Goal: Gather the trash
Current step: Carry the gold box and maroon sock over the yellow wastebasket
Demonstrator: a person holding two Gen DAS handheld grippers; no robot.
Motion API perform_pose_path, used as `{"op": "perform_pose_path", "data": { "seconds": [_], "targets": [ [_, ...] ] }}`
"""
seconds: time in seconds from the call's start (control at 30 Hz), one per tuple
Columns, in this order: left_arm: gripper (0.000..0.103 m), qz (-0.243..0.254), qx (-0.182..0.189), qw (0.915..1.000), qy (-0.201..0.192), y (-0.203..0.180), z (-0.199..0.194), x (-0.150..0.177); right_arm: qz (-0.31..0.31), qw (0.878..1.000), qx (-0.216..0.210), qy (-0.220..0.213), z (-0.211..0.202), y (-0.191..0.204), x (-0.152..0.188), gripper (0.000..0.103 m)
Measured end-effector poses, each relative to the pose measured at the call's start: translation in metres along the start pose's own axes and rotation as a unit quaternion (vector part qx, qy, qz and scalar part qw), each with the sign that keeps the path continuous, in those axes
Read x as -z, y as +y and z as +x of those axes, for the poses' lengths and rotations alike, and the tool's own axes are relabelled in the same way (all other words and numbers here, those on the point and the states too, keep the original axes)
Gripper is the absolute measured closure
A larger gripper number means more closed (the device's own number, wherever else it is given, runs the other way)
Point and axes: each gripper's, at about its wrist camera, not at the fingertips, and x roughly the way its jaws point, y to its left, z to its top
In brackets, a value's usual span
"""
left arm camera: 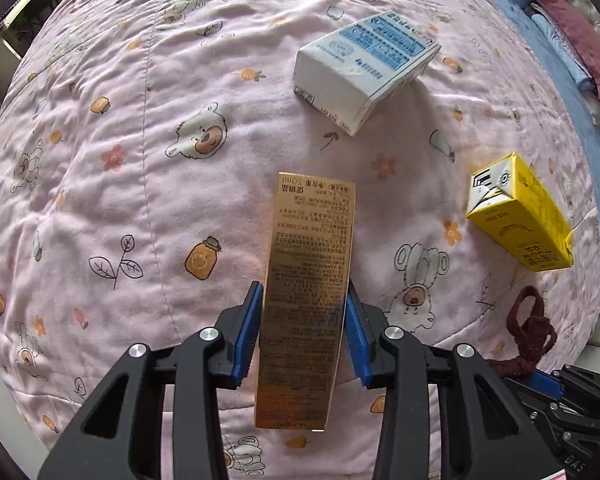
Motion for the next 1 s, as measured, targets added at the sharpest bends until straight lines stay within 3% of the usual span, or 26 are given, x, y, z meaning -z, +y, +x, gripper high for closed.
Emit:
{"op": "perform_pose_path", "data": {
  "seconds": [0.23, 0.43, 0.67, 1.0],
  "targets": [
    [0.065, -0.022, 0.019, 0.9996, -0.005, 0.005, -0.005, 0.007, 0.004, 1.000, 0.005, -0.016, -0.012, -0.003, 0.003, 0.085],
    [0.065, -0.008, 0.047, 0.9987, -0.016, 0.000, -0.040, 0.034, 0.014, 0.999, 0.005, -0.040, -0.035, -0.004, 0.012, 0.085],
    [0.065, 0.034, 0.090, 0.9951, -0.024, -0.040, -0.085, 0.081, 0.025, 0.997, 0.012, -0.078, -0.074, -0.013, 0.040, 0.085],
    [0.065, 0.101, 0.132, 0.9859, -0.020, -0.126, -0.107, 0.131, 0.041, 0.992, 0.029, -0.114, -0.120, -0.042, 0.093, 0.085]
  ]
}}
